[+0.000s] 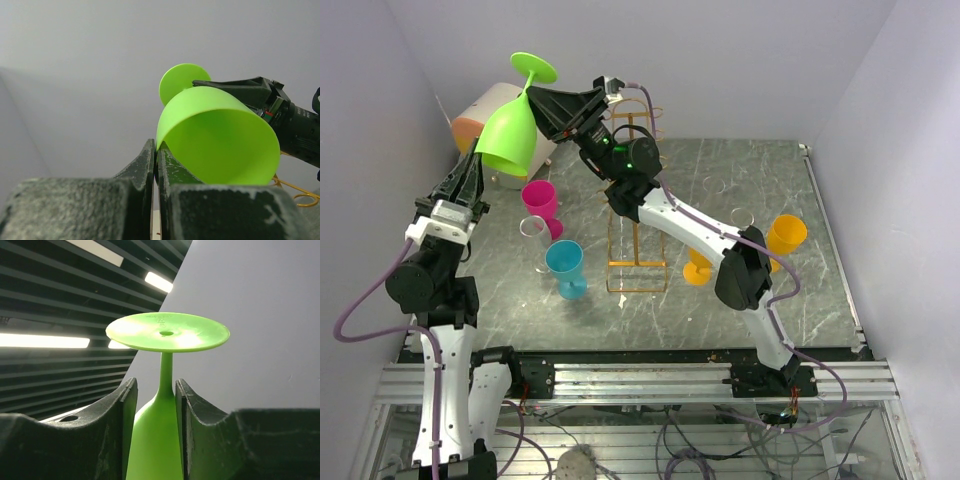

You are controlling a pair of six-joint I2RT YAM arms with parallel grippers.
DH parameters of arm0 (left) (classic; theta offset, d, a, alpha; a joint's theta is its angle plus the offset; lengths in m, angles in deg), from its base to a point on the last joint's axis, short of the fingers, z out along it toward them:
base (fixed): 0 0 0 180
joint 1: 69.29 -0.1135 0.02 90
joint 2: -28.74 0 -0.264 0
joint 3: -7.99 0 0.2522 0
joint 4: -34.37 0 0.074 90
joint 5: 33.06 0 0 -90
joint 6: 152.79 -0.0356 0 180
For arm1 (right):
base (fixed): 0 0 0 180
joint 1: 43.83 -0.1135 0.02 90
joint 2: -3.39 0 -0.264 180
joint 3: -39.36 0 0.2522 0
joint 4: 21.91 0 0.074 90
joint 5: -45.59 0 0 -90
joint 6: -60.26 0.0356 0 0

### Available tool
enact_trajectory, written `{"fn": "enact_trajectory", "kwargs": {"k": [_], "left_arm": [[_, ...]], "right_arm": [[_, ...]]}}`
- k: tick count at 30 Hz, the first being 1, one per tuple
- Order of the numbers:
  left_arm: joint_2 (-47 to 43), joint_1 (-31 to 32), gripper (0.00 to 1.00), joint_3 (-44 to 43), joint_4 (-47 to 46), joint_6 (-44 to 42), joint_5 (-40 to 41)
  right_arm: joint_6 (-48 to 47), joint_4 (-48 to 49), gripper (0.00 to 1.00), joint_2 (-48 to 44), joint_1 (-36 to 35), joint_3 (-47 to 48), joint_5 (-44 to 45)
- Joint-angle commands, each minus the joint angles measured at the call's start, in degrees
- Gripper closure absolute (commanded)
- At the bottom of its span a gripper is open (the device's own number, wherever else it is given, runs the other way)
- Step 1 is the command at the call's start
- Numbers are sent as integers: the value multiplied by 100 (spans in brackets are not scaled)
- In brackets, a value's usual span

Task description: Place the wine glass upside down on the wine glass rack

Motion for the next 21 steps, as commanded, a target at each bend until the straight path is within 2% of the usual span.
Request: {"fn": "enact_trajectory", "kwargs": {"k": [1, 16, 21], "left_arm": [[16, 72, 93, 140, -124, 11, 97], [-17, 110, 93, 266, -109, 64, 67], [-27, 119, 93, 287, -123, 85, 123]], "right_arm": [[62, 344, 65, 214, -142, 172, 84], [-68, 121, 68, 329, -226, 243, 14], [35, 206, 72, 376, -265, 141, 41]]}}
